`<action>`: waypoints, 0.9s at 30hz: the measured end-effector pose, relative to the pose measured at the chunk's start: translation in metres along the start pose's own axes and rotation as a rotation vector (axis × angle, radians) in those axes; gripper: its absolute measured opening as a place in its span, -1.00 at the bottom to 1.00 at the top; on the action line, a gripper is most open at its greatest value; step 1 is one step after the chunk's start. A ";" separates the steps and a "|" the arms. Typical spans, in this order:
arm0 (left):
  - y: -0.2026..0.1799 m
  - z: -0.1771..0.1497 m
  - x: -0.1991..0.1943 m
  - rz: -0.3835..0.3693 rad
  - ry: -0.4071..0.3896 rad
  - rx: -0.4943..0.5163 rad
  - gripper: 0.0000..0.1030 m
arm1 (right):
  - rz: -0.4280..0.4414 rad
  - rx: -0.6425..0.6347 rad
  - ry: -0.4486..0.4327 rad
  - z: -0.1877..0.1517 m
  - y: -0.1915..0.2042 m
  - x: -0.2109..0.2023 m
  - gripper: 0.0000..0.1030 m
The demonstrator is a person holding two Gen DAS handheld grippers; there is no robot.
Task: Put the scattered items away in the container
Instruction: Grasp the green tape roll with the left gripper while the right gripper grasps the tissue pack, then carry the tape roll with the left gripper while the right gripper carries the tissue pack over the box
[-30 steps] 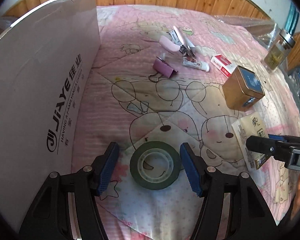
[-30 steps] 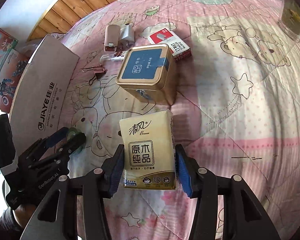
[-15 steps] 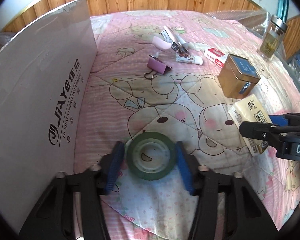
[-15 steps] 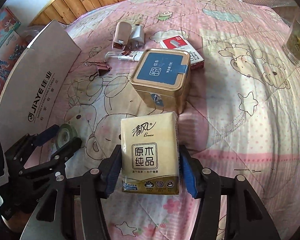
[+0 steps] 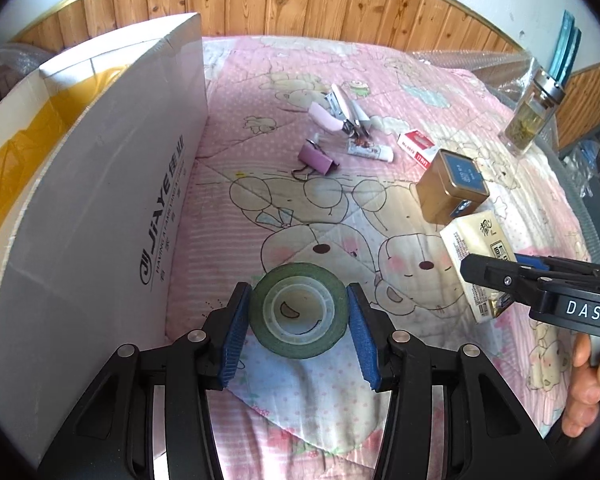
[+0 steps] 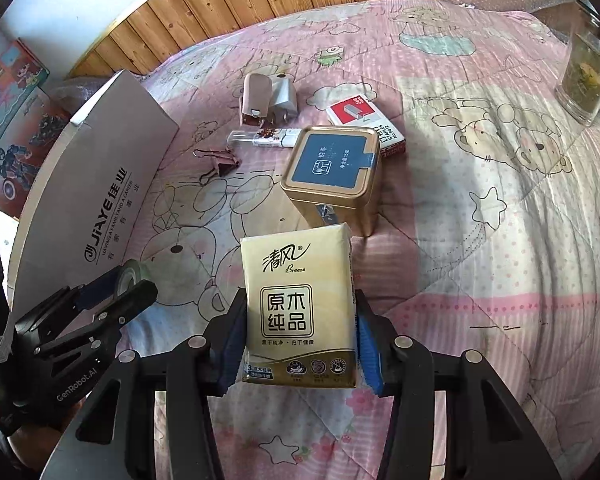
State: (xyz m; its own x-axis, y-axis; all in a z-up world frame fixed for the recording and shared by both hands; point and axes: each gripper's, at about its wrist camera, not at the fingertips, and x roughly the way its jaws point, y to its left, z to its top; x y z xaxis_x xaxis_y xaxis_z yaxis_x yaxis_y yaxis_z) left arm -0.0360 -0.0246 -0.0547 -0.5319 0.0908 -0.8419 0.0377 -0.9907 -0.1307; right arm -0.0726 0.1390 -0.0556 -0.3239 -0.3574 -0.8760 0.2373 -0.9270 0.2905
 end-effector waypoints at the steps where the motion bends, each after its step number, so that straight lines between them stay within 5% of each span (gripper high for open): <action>1: 0.000 0.000 -0.002 -0.010 -0.003 -0.002 -0.04 | 0.003 0.001 -0.004 0.000 0.002 -0.002 -0.03; 27: -0.002 -0.021 -0.080 -0.151 -0.104 -0.027 -0.04 | 0.029 0.029 -0.012 -0.049 0.032 -0.037 -0.03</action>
State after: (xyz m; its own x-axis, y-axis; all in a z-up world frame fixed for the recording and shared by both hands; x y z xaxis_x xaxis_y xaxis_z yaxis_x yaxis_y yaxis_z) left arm 0.0246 -0.0273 0.0023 -0.6177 0.2257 -0.7533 -0.0269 -0.9634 -0.2666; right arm -0.0077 0.1281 -0.0327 -0.3284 -0.3852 -0.8624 0.2202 -0.9191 0.3267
